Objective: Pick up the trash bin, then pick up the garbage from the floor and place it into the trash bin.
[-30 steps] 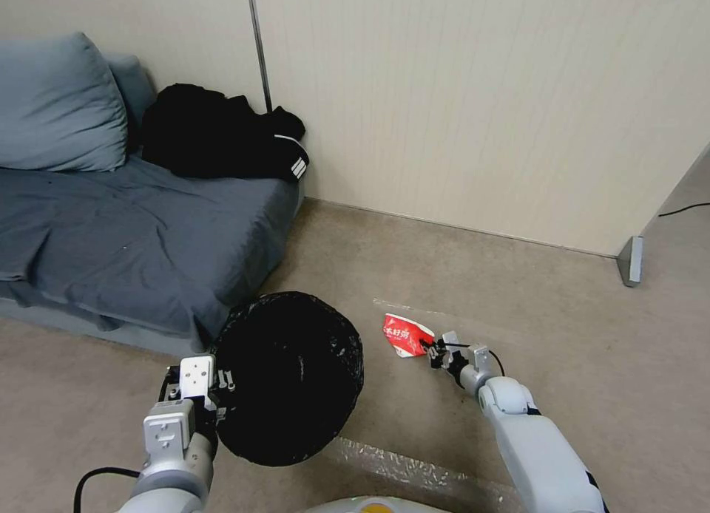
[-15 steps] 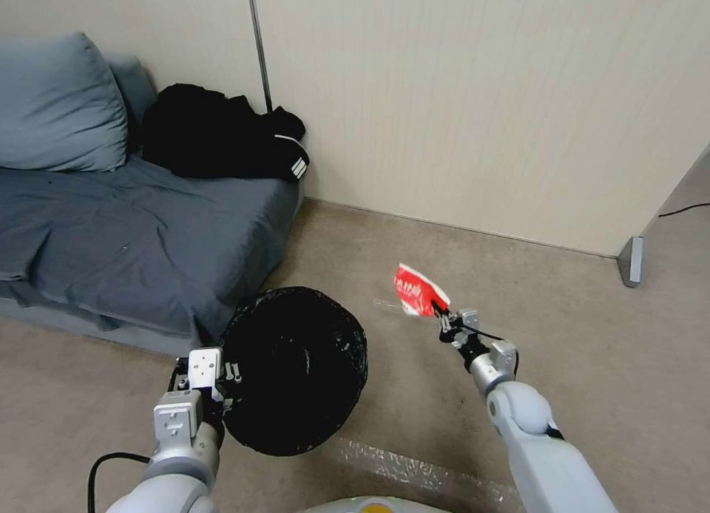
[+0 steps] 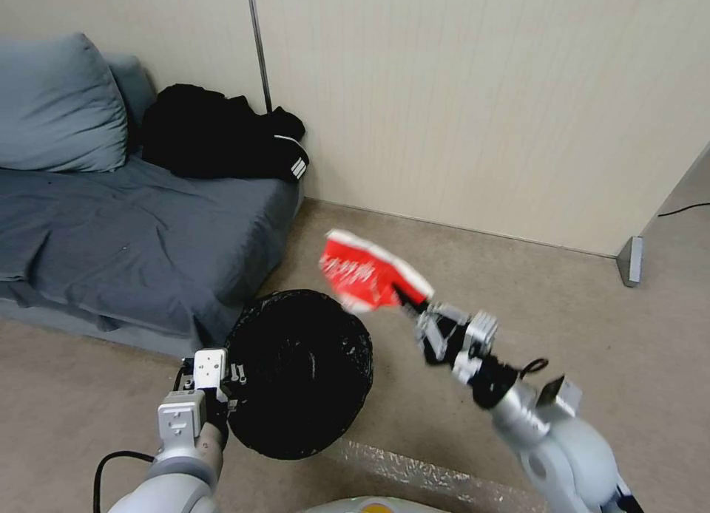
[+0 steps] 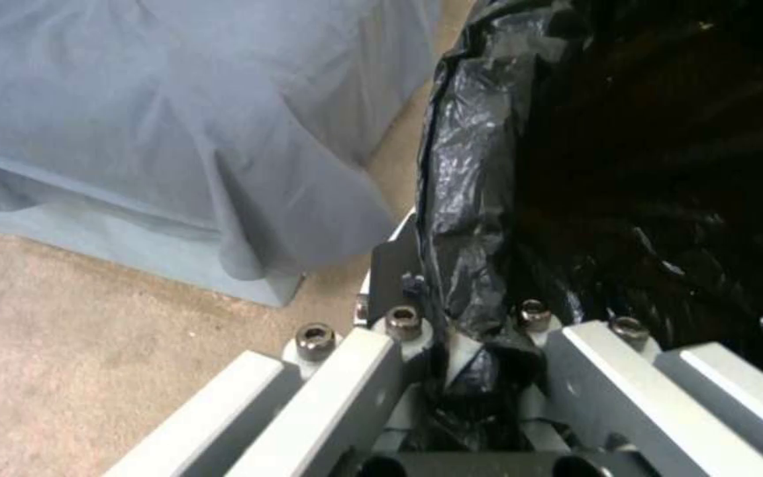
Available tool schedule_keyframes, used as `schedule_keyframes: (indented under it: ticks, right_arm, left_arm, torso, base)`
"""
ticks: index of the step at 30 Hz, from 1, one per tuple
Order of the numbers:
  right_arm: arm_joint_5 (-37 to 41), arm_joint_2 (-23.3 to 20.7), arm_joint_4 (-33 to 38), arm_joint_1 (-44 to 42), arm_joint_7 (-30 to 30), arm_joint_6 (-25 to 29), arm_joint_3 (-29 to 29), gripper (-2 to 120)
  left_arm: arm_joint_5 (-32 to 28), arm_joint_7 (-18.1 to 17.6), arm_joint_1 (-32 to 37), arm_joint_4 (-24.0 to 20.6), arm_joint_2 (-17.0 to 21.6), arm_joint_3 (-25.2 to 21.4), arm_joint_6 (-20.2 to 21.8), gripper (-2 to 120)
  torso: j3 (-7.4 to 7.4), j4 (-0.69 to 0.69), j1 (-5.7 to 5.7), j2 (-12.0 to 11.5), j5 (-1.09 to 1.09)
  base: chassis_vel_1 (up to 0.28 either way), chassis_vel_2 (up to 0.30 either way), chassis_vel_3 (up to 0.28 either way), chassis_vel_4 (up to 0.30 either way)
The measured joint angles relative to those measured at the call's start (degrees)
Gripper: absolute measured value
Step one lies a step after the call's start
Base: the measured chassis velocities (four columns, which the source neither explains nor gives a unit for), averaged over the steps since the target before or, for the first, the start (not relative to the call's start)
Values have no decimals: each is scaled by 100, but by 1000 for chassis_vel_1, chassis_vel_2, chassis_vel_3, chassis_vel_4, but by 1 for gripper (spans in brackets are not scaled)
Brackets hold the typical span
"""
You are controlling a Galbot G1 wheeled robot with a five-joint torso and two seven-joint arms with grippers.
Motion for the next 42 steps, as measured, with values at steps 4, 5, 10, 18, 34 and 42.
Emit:
schedule_keyframes:
  ticks: [4,5,10,18,34,42]
  right_arm:
    - [-324,-59,-213,6,25,43,-358,0]
    - [-426,-66,-325,49,54,51,-460,0]
    - [-640,-108,-668,245,152,47,-728,0]
    - [-865,-36,-1276,847,424,-199,-1174,0]
    - [-1066,105,-1317,944,521,-313,-1369,55]
    - [-1064,-99,-1054,842,505,-310,-1215,84]
  left_arm:
    - [25,1,-7,0,-23,52,2,0]
    - [38,1,-6,0,-29,60,2,0]
    - [66,1,17,-9,-39,93,2,0]
    - [149,2,53,-31,-73,190,1,0]
    - [267,34,76,-13,-87,221,-28,0]
    - [260,24,97,-23,-77,194,-46,0]
  torso:
    - [0,0,0,0,0]
    - [0,1,0,0,1]
    - [0,1,0,0,0]
    - [1,1,0,0,1]
    - [1,1,0,0,0]
    - [1,1,0,0,0]
  base:
    - [0,0,0,0]
    - [0,0,0,0]
    - [0,0,0,0]
    - [0,0,0,0]
    - [0,0,0,0]
    - [0,0,0,0]
